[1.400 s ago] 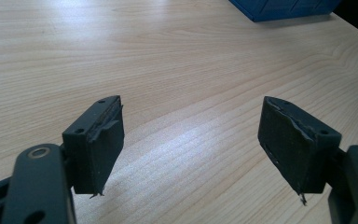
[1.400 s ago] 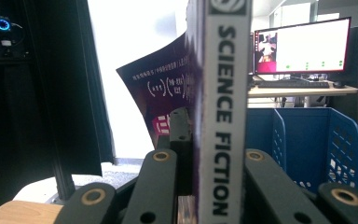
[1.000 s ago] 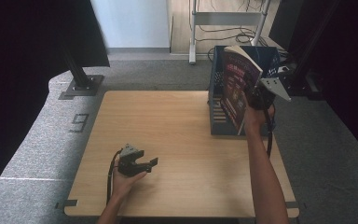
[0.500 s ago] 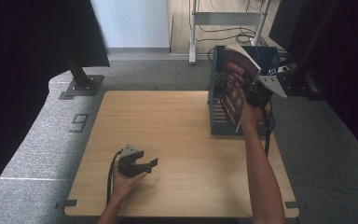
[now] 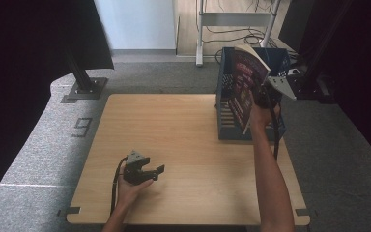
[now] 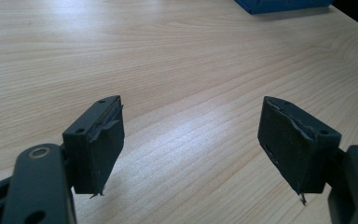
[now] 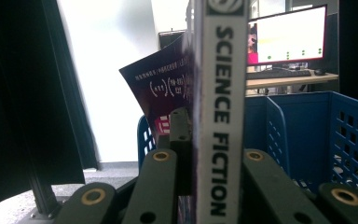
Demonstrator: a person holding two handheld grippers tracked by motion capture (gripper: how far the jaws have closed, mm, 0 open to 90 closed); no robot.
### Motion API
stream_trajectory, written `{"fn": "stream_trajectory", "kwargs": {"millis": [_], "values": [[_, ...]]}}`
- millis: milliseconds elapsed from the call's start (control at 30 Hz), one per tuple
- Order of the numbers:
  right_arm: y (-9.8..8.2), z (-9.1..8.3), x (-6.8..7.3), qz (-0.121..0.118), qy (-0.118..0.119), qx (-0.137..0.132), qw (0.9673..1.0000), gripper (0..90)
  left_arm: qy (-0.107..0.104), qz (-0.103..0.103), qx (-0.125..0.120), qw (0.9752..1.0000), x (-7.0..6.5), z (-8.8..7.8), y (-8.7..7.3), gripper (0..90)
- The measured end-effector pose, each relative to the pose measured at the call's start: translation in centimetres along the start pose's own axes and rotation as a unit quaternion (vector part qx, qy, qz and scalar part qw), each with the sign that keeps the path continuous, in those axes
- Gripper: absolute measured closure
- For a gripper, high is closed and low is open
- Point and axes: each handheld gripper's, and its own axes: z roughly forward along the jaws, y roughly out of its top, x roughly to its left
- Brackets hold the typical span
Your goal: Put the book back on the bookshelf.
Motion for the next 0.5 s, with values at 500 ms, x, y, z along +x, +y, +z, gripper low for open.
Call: {"fn": "stream_trajectory", "kwargs": {"millis": [500], "values": [[-0.3, 1.5, 0.8, -0.007, -0.004, 0.002, 1.0000, 81.7, 0.002, -0.008, -0.010, 0.9999, 0.5, -0.5, 0.2, 22.9]]}}
